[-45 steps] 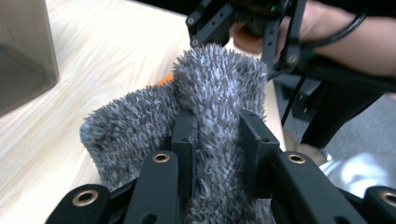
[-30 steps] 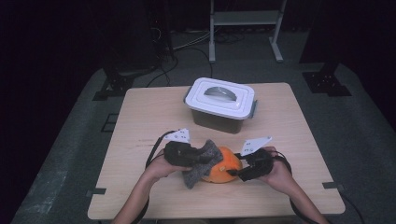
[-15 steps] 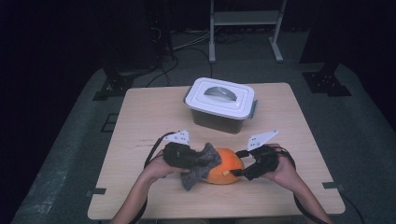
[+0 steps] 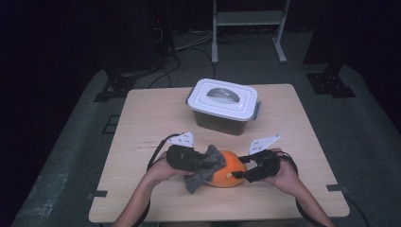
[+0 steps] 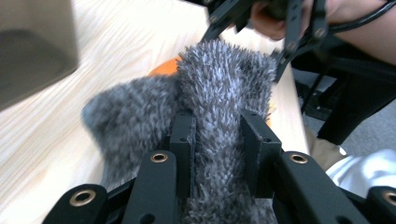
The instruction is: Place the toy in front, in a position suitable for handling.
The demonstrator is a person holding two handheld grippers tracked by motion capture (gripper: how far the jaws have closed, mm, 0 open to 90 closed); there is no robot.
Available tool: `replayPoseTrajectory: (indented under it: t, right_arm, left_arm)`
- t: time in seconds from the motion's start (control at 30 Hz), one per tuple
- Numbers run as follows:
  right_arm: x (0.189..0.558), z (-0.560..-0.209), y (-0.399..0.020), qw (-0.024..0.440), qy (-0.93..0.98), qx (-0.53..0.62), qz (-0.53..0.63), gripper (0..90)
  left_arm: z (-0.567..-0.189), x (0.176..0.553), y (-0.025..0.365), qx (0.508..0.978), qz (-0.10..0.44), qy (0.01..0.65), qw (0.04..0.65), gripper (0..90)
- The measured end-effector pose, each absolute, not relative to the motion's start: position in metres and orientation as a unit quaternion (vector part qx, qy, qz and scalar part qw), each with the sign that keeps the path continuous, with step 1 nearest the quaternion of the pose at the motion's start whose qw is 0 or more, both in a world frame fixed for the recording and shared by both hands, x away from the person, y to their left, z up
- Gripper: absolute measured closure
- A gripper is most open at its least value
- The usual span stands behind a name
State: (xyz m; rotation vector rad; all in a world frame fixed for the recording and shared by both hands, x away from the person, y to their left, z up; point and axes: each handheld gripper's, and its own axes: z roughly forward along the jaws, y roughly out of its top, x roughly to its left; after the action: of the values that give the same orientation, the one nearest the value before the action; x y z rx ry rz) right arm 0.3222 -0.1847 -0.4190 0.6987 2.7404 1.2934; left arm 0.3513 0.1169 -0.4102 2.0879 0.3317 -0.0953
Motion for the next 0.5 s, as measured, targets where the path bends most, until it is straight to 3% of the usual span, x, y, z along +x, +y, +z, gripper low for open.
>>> replayPoseTrajectory:
  t: [0.17, 0.5]
  right_arm:
    - [0.328, -0.421, -0.194, 0.008, 0.874, 0.237, 0.425, 38.0]
    - [0.327, -0.423, -0.196, 0.005, 0.87, 0.242, 0.429, 37.8]
  left_arm:
    - [-0.413, 0.357, 0.132, 0.877, -0.007, 0.162, 0.452, 68.7]
    - [-0.405, 0.345, 0.113, 0.853, -0.048, 0.116, 0.507, 68.7]
